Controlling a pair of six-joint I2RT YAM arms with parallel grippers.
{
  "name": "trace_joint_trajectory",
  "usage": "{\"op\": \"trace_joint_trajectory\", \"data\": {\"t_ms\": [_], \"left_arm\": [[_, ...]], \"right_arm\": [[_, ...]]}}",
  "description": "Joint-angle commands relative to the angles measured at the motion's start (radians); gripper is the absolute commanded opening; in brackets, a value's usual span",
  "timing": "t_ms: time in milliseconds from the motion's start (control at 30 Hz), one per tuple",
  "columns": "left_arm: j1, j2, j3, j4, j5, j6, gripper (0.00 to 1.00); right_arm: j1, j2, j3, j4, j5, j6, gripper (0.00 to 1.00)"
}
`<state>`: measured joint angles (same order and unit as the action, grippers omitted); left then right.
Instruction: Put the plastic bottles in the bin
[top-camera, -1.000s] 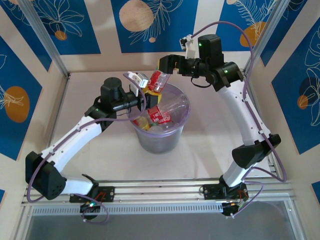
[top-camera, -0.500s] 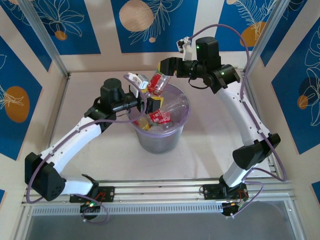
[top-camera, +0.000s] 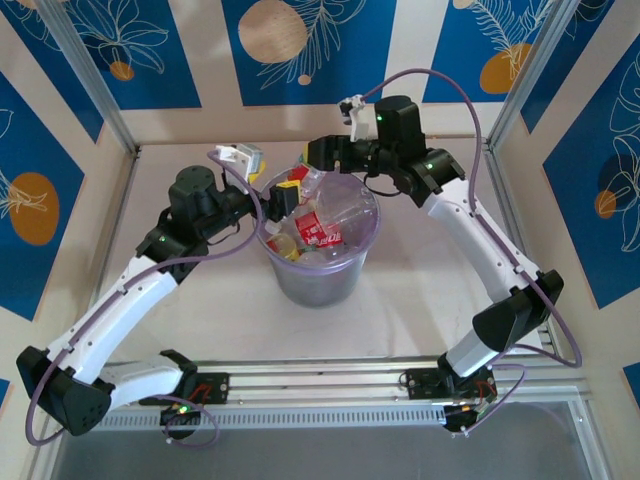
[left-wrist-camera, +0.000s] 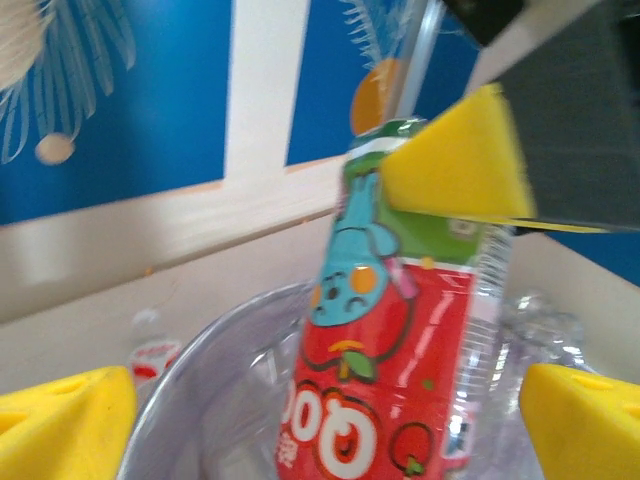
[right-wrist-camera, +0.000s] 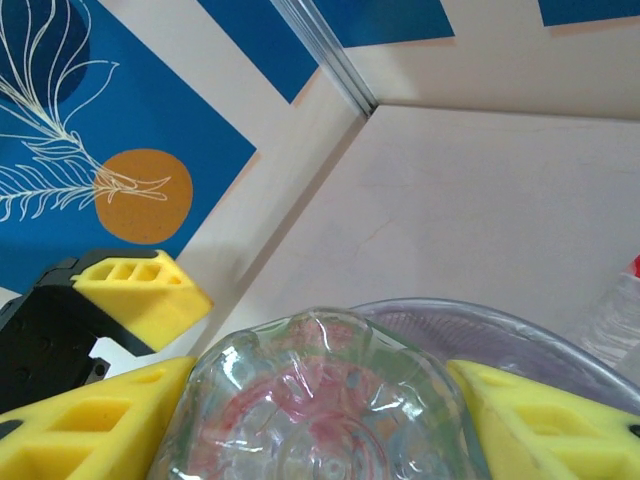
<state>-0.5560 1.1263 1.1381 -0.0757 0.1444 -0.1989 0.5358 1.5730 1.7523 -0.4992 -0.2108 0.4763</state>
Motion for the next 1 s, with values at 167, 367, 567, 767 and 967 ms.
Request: {"op": "trace_joint_trajectory", "data": {"t_ms": [167, 367, 567, 767, 967], "left_arm": [[0.014, -0.028, -0.114, -0.052, -0.163, -0.129, 0.90], [0.014, 0.009, -0.148, -0.033, -0.134, -0.162, 0.89], [0.014, 0.015, -0.135, -0.015, -0.147, -0.155, 0.90], [0.022, 0.005, -0.089, -0.041, -0.167, -0.121, 0.94], [0.057, -0.037, -0.037, -0.112, -0.206, -0.063, 1.00]], "right_arm": [[0.057, -0.032, -0.112, -0.020, 0.066, -0.068, 0.59], [0.081, -0.036, -0.167, -0.031, 0.089, -0.096, 0.60], [0.081, -0.039, -0.108, -0.057, 0.089, -0.128, 0.71], [0.075, -0.025, 0.052, -0.151, 0.114, -0.204, 0.90], [0.031, -0.063, 0.104, -0.203, 0.148, -0.244, 0.99]]}}
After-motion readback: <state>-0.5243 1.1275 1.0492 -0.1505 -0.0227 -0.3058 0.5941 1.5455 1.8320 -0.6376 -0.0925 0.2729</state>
